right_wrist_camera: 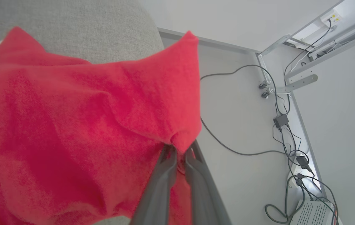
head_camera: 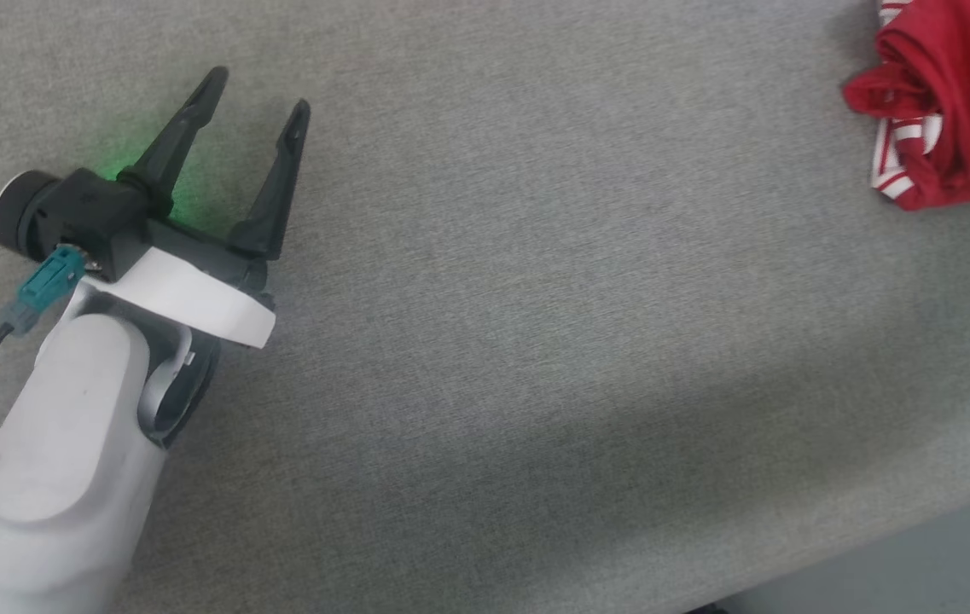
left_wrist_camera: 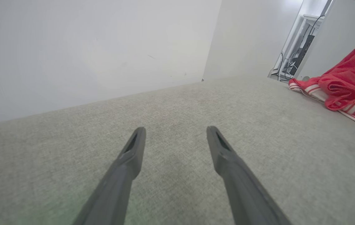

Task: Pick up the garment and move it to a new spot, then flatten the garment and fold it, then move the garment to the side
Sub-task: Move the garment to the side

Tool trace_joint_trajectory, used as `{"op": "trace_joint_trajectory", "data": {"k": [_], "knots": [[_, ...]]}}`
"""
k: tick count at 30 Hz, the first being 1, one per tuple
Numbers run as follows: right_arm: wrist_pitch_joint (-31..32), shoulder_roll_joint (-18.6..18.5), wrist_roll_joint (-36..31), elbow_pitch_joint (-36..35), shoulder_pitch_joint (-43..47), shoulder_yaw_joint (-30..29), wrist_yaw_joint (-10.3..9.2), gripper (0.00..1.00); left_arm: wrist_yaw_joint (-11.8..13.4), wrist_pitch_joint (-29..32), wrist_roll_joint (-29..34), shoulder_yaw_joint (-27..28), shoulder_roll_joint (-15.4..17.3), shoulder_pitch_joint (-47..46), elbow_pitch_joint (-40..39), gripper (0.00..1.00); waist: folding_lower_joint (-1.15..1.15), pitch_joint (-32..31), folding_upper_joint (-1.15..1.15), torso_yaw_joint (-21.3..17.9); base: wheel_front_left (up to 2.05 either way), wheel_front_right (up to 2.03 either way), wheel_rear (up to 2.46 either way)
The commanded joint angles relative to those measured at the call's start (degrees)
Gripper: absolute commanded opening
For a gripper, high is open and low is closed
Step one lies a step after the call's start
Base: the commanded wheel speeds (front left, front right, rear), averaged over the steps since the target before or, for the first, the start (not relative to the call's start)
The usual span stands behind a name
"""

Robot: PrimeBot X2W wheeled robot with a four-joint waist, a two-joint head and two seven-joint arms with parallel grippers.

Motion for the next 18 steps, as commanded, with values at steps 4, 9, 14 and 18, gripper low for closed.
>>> {"op": "trace_joint_trajectory", "data": {"k": [4, 9, 14, 18], "knots": [[-2.6, 2.8, -1.9, 5.3, -2.7, -0.5, -0.08, 0.0, 0.1, 0.2, -1.0, -1.1, 0.6, -1.1, 2.4, 1.0, 0.0, 1.5, 0.0, 1.3, 0.0, 0.0, 0.0], [-4.1, 4.8, -2.7, 10.7, -5.2, -0.7, -0.08, 0.0, 0.1, 0.3, -1.4, -1.4, 1.4, -1.8, 3.0, 1.0, 0.0, 2.2, 0.0, 2.2, 0.0, 0.0, 0.0], [-5.0, 5.6, -3.2, 13.8, -6.9, -0.8, -0.06, 0.0, 0.2, 0.3, -1.3, -1.3, 1.8, -1.8, 3.3, 1.0, 0.0, 2.2, 0.0, 2.6, 0.0, 0.0, 0.0], [-5.6, 6.1, -3.1, 16.2, -8.5, -1.0, -0.06, 0.46, 0.2, 0.3, -1.5, -0.7, 1.9, -1.4, 3.3, 1.0, 0.0, 1.7, 0.0, 2.9, 0.0, 0.0, 0.0]]}}
